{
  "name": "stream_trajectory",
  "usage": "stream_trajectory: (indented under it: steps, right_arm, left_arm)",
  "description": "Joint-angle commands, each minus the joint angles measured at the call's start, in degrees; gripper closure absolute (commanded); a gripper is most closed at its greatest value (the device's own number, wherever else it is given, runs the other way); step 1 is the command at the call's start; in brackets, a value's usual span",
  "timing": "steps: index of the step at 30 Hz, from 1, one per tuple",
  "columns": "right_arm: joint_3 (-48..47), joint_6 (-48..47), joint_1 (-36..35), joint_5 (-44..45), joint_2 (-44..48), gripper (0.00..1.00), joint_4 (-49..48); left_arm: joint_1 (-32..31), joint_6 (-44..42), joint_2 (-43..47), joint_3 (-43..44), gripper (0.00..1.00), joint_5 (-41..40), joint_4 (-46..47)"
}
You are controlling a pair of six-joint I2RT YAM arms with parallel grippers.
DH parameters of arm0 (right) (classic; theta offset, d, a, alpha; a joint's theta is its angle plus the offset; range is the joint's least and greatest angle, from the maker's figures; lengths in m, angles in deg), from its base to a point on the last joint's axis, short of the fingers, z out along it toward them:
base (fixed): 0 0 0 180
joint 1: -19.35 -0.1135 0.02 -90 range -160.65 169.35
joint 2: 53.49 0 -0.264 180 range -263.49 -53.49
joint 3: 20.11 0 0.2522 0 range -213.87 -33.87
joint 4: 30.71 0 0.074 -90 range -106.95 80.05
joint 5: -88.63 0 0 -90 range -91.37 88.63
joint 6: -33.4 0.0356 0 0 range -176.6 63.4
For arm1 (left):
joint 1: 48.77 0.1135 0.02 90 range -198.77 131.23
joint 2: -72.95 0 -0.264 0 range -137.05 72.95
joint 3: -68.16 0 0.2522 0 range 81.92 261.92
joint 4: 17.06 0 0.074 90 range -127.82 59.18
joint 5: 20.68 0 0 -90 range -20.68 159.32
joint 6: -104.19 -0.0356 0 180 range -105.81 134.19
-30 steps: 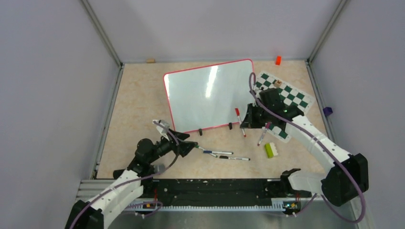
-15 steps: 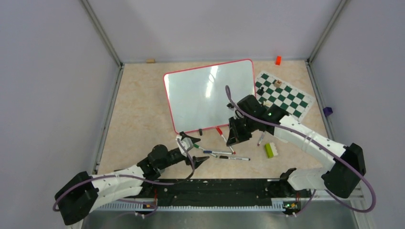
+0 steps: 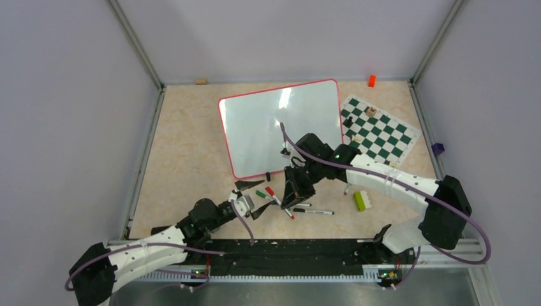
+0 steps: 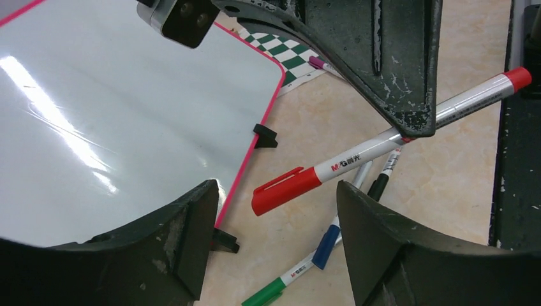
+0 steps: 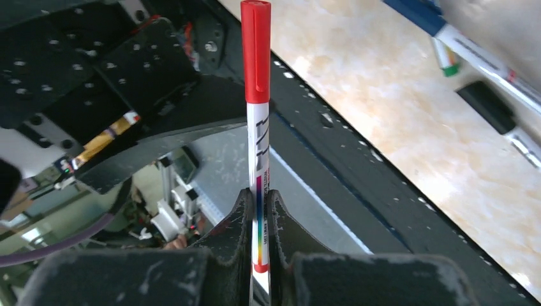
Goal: Write a sentence on the whiteboard
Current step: Pass from the right arm to the left
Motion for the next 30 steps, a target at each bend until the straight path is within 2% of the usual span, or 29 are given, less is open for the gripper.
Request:
stream_trajectory:
  steps: [1, 4, 6, 10, 17, 23, 24, 27, 30]
  right_arm:
    - [0.09, 5.59, -1.09, -5.61, 1.12, 1.00, -8.48]
    - [-0.11, 6.14, -1.18, -6.14, 1.07, 1.00, -9.14]
    - [-0.30, 6.13, -1.15, -6.45, 0.89, 1.00, -9.21]
    - [-0.35, 6.53, -1.19, -6.96, 1.03, 1.00, -9.38]
    - [0.32, 7.38, -1.18, -8.36, 1.00, 1.00, -11.95]
    - [-0.81, 7.51, -1.19, -7.84, 0.74, 1.00, -12.93]
    - [-1.30, 7.23, -1.00, -7.10, 0.85, 0.96, -12.63]
    - [-2.31, 6.44, 0.08, -4.48, 1.80, 0.79, -11.27]
    - [-3.13, 5.43, 1.40, -0.62, 3.21, 0.69, -8.74]
  left_arm:
    - [-0.60, -4.28, 0.76, -0.77, 0.31, 0.30, 1.23]
    - [-0.85, -5.34, -0.60, -0.03, 0.38, 3.45, 0.53]
    - [-1.32, -5.61, -1.42, 0.32, 0.39, 3.79, 0.52]
    - [-1.79, -6.09, -1.48, 0.65, 0.48, 3.83, -0.35]
    - [-2.43, -6.27, -1.90, 0.85, 0.53, 3.82, -0.53]
    - [-2.90, -6.53, -2.33, 1.59, 0.96, 3.23, -2.03]
    - [-2.90, -6.46, -2.32, 1.74, 1.00, 2.97, -2.47]
    - [-2.90, -6.40, -2.24, 1.62, 1.00, 3.23, -2.24]
    - [-2.94, -5.83, -2.16, 1.68, 1.00, 3.58, -2.24]
